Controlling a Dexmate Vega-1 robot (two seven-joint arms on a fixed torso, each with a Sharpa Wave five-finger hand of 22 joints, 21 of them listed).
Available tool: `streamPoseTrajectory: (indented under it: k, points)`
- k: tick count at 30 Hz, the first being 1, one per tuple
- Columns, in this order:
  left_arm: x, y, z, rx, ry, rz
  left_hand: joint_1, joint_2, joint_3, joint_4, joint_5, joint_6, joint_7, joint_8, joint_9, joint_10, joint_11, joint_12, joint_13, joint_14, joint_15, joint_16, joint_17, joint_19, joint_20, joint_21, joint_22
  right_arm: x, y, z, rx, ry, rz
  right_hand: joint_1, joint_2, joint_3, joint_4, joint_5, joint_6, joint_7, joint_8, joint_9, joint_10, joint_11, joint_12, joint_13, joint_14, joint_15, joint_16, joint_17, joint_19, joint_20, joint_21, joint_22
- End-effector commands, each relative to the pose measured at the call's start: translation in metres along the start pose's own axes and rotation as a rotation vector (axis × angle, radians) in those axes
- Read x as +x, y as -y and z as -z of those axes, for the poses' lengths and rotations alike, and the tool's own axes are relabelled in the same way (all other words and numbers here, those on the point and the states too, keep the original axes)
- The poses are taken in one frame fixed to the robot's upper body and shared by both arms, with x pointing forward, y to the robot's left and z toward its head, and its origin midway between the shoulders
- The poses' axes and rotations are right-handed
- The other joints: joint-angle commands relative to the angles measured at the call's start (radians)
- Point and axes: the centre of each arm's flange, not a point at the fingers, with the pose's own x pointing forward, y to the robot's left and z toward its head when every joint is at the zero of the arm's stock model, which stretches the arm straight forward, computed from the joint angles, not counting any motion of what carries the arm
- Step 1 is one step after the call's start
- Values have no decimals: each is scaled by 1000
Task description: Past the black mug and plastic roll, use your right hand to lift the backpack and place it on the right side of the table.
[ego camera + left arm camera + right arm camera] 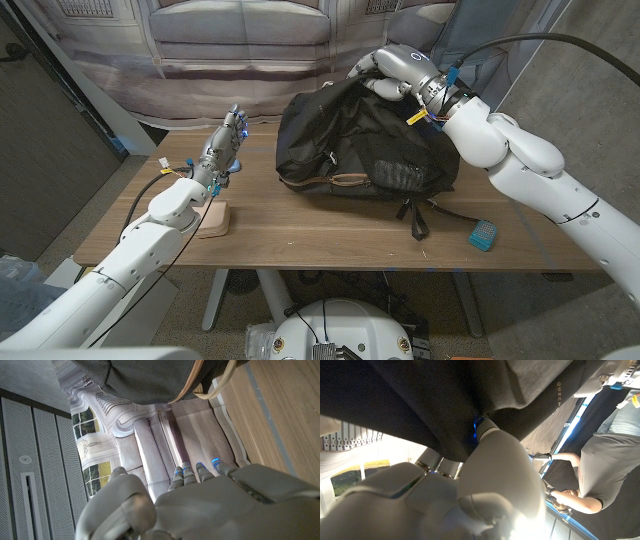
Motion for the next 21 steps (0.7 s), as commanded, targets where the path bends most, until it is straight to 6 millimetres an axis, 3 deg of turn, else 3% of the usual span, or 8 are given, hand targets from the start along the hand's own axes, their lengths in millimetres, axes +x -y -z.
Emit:
streamPoseTrajectory:
  k: [1,21]
  points:
    - [-1,-1,1,-3,-2,-2,2,10,-10,3,7,-3,6,-4,3,-9,5,0,2,-9,2,2,4,-12,3,2,2,14,0,5,10,2,10,2,7,8,1,6,8,1,-3,3,11,-1,-4,4,34,-75,-1,3,10,-136,7,0]
    - [-6,-4,4,-3,-16,-14,3,12,-14,3,7,-3,5,-4,3,-9,4,0,2,-9,2,2,4,-15,3,1,2,39,-6,28,45,-40,12,-4,8,12,2,5,10,1,-5,5,13,-1,-9,8,36,-73,-2,9,11,-136,12,-7]
